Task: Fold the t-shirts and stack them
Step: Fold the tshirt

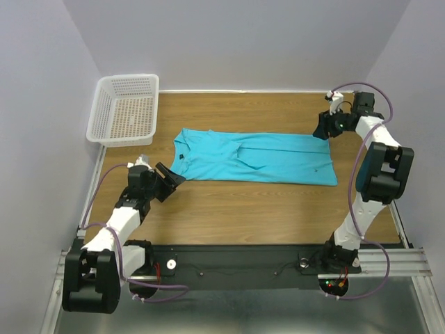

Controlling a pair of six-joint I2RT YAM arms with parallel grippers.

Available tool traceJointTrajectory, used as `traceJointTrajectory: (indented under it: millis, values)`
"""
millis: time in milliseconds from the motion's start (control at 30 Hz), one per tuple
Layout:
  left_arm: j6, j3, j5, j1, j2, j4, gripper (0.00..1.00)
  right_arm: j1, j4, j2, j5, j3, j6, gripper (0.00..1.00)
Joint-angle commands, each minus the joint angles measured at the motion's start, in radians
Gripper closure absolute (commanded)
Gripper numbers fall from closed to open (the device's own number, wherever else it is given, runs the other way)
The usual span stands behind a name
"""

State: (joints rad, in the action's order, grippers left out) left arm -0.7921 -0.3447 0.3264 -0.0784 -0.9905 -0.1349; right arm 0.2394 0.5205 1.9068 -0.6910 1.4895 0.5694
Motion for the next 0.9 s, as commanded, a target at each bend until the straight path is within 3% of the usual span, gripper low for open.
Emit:
traceJointTrajectory:
  millis: [0,100,367,667,867]
  values:
    - [-0.081,0.033,0.014,0.002,0.027,-0.121,0.28,-0.009,-0.002,0.072,0.063,0.126,0.008,0.41]
    - [-0.082,0.032,-0.001,0.003,0.018,-0.118,0.28,0.001,-0.004,0.081,0.075,0.149,-0.049,0.41]
    - [-0.218,0.081,-0.007,0.005,-0.079,-0.262,0.31,0.006,0.001,-0.115,-0.221,-0.047,-0.120,0.41]
    - [-0.260,0.044,-0.122,0.006,-0.180,-0.308,0.37,0.006,-0.002,-0.255,-0.288,-0.193,-0.137,0.41]
    - [-0.227,-0.008,-0.139,0.008,-0.330,-0.330,0.45,0.006,-0.002,-0.290,-0.312,-0.241,-0.129,0.41]
